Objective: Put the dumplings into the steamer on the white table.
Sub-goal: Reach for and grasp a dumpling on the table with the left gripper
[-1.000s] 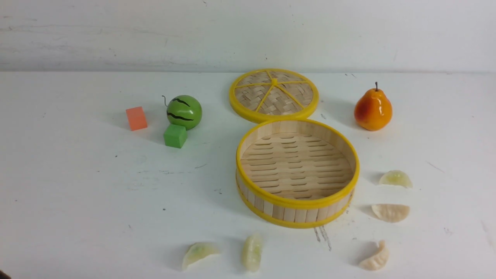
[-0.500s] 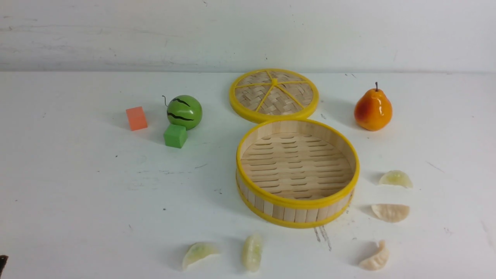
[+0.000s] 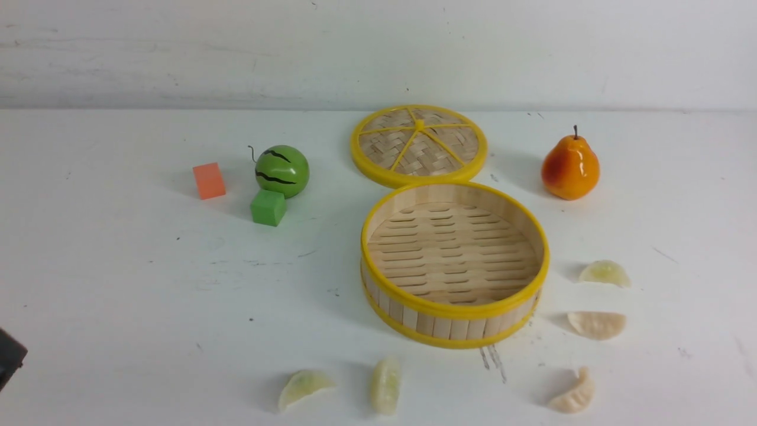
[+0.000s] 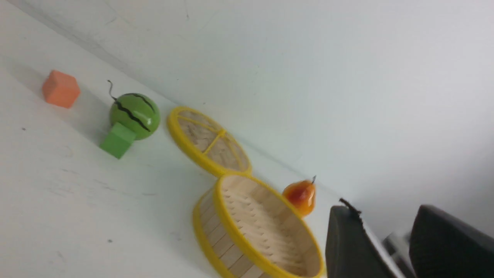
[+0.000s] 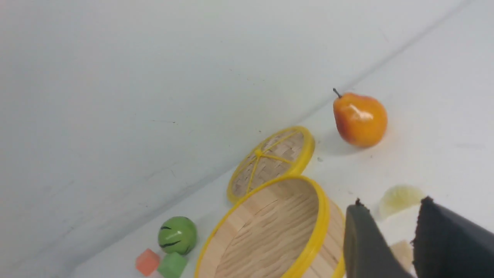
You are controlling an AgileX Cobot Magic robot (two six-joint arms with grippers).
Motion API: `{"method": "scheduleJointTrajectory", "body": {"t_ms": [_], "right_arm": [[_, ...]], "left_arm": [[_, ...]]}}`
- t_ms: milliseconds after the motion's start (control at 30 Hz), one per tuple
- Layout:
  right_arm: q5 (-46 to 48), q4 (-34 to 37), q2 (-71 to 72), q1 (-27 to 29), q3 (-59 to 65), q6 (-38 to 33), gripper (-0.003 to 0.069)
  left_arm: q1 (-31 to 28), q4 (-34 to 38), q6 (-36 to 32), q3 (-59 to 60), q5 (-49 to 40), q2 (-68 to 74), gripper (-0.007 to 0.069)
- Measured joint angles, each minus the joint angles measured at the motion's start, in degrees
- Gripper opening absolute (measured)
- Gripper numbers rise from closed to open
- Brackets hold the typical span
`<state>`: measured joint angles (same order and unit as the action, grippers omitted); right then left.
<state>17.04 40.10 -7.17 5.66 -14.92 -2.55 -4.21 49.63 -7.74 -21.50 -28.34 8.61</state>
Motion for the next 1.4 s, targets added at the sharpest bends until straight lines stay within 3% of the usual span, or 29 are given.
{"method": "scheduleJointTrajectory", "body": {"t_ms": [33, 133, 200, 333, 533, 767, 867, 1100, 1133, 1233, 1400], "right_arm": [[0.0, 0.0, 0.0, 0.0, 0.0, 0.0, 0.0158], [3.5, -0.1, -13.3, 0.0, -9.3, -12.2, 0.0007], [7.1, -0.2, -19.8, -0.1, -13.8, -17.7, -0.0017], [15.2, -0.7, -29.7, -1.8, -21.4, -24.3, -0.002], [26.7, -4.5, -42.4, -10.9, -29.2, -27.1, -0.0019], [30.4, -7.5, -46.6, -18.9, -32.3, -27.2, -0.0017], [30.4, -8.3, -46.6, -19.4, -32.3, -27.2, -0.0015], [30.4, -9.1, -46.6, -19.4, -32.3, -27.2, -0.0008], [30.5, -9.1, -46.5, -19.4, -32.3, -27.2, -0.0006], [30.6, -9.1, -46.2, -19.4, -32.4, -27.2, -0.0004], [30.9, -9.1, -45.9, -19.4, -32.4, -27.2, 0.0]], "left_arm": [[0.0, -0.4, -0.1, -0.4, -0.2, 0.0, 0.0237], [0.0, -9.7, -0.9, -8.5, -5.8, 11.3, 0.0237], [0.0, -14.9, -0.9, -13.2, -10.3, 16.8, 0.0232], [2.8, -24.2, 1.7, -21.5, -18.4, 25.6, 0.0168], [13.0, -35.3, 5.8, -31.7, -30.3, 41.0, 0.0007], [25.7, -41.1, 6.9, -40.5, -33.0, 58.9, -0.0012], [28.6, -41.9, 8.2, -43.2, -34.5, 63.4, 0.0008], [32.8, -42.7, 8.6, -49.6, -37.6, 81.9, 0.0278], [33.0, -42.8, 6.4, -49.8, -36.7, 84.2, 0.0341], [33.0, -42.9, 1.3, -49.9, -34.8, 88.2, 0.043], [33.0, -41.5, -7.2, -50.0, -30.0, 95.2, 0.0495]]}}
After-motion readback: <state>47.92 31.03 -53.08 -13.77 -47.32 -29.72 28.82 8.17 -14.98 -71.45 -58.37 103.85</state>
